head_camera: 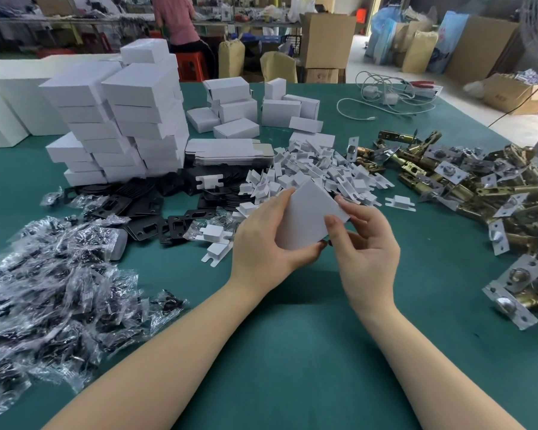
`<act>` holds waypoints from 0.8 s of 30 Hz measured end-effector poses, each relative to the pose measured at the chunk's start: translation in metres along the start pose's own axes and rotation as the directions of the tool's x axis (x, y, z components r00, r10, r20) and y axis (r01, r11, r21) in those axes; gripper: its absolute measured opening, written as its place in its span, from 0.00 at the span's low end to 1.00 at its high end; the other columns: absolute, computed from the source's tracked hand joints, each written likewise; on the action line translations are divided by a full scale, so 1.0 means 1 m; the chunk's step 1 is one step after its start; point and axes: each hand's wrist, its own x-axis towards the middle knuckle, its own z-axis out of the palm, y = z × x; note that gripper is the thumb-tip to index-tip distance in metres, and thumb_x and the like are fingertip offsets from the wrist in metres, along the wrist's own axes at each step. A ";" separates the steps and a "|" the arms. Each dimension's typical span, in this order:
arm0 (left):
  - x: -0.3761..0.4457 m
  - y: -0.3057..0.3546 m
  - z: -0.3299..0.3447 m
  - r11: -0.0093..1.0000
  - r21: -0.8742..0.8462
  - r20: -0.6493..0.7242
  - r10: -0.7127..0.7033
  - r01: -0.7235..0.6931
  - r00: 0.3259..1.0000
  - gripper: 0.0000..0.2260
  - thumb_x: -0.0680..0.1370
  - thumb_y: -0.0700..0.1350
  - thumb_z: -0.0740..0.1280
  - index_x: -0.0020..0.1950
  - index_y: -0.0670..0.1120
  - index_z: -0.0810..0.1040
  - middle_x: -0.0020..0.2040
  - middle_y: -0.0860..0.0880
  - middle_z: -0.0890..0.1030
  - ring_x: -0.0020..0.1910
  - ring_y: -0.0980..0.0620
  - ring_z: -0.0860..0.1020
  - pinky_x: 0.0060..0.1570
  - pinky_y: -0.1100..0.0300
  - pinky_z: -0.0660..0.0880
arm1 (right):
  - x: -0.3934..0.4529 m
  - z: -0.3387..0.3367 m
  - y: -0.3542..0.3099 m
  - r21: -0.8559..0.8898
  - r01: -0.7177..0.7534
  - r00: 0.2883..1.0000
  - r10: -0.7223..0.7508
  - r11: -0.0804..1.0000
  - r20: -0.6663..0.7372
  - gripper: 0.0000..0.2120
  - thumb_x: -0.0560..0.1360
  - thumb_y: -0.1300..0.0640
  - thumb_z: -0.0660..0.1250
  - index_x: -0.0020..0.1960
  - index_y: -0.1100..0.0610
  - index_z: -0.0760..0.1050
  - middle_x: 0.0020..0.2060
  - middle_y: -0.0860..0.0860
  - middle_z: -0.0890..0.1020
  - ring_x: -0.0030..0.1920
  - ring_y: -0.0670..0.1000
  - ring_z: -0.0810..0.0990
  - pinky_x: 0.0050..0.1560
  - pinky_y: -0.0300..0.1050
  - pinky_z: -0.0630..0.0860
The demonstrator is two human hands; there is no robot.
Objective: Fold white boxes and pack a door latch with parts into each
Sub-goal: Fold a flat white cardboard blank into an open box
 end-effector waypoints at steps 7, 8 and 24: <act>-0.001 -0.001 0.001 1.000 -0.002 0.015 -0.004 0.004 1.000 0.40 0.63 0.65 0.70 0.71 0.47 0.72 0.66 0.51 0.78 0.61 0.59 0.72 0.58 0.68 0.65 | -0.001 -0.002 -0.001 -0.015 0.028 0.999 -0.028 0.999 -0.017 0.09 0.72 0.54 0.73 0.50 0.44 0.81 0.50 0.35 0.84 0.44 0.39 0.84 0.44 0.31 0.77; -0.001 -0.001 0.001 1.000 -0.008 0.023 -0.006 0.006 1.000 0.40 0.63 0.65 0.69 0.71 0.47 0.72 0.66 0.51 0.78 0.61 0.59 0.72 0.58 0.67 0.66 | -0.001 -0.001 0.000 -0.027 0.024 1.000 -0.025 0.999 -0.016 0.09 0.72 0.55 0.73 0.50 0.44 0.81 0.50 0.36 0.84 0.42 0.40 0.84 0.43 0.32 0.77; 0.001 -0.009 -0.002 0.989 -0.088 0.430 0.148 -0.122 0.891 0.50 0.64 0.65 0.75 0.79 0.58 0.50 0.75 0.55 0.66 0.72 0.64 0.62 0.68 0.75 0.52 | 0.028 -0.025 0.027 -0.139 -0.321 0.937 0.292 0.937 -0.193 0.07 0.78 0.49 0.67 0.53 0.38 0.79 0.27 0.41 0.72 0.29 0.44 0.64 0.36 0.47 0.71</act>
